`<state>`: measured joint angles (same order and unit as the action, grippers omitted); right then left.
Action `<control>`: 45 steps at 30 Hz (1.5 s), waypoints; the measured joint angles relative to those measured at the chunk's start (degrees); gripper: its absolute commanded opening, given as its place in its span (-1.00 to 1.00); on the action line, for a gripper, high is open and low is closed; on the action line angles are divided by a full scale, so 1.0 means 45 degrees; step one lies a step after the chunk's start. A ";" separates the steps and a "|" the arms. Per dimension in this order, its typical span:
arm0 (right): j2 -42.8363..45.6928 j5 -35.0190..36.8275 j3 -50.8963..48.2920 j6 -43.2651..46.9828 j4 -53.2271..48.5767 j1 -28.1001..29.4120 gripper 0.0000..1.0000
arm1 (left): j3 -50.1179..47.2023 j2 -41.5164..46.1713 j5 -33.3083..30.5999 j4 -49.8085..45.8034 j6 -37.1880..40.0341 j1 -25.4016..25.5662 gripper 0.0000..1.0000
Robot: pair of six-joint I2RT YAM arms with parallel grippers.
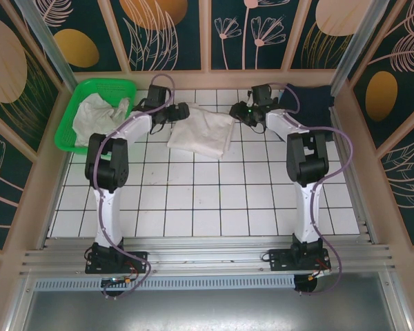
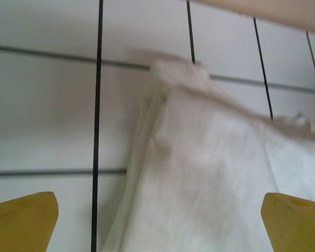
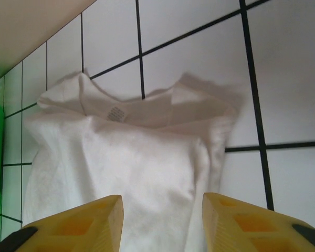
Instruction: Fold and stack the t-shirts
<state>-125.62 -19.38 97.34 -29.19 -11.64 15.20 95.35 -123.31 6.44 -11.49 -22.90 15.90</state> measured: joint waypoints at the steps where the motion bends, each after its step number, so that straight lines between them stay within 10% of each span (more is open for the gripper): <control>1: 0.0180 0.0024 -0.0291 0.0010 0.0121 0.0092 -0.20 | -0.0729 0.0403 -0.0063 0.0277 0.0194 0.0121 0.97; 7: -0.0578 -0.0039 0.0408 0.0005 0.0636 0.1117 -0.55 | -0.2186 0.0865 -0.0199 0.1054 0.1035 0.0991 0.20; 13: -0.2438 0.0107 0.2108 -0.0214 0.0515 0.1287 -0.62 | -0.2900 0.0471 0.0092 0.1365 0.1093 0.1035 -0.03; 22: -0.2467 0.0811 0.2103 -0.0175 -0.0151 0.0583 -0.40 | -0.6897 0.2215 0.0879 0.3507 0.0214 0.1734 -0.19; 31: 0.3599 0.1899 -0.4503 0.0267 0.1656 0.2030 -0.29 | -1.0127 0.4998 0.1739 0.4274 -0.1039 0.3521 0.12; 37: 0.4624 0.1919 -0.8087 -0.0272 0.3638 0.3026 -0.31 | -0.7329 0.4886 0.0180 0.2905 -0.0563 0.3342 0.10; 45: 0.4308 0.1996 -0.9437 -0.0612 0.4478 0.2637 -0.33 | -0.1166 0.0160 -0.0126 0.2050 0.0194 0.2142 -0.08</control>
<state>-106.24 -10.39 54.87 -31.94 8.51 27.07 90.11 -122.58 5.87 -2.26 -22.02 25.54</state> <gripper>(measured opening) 0.334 0.460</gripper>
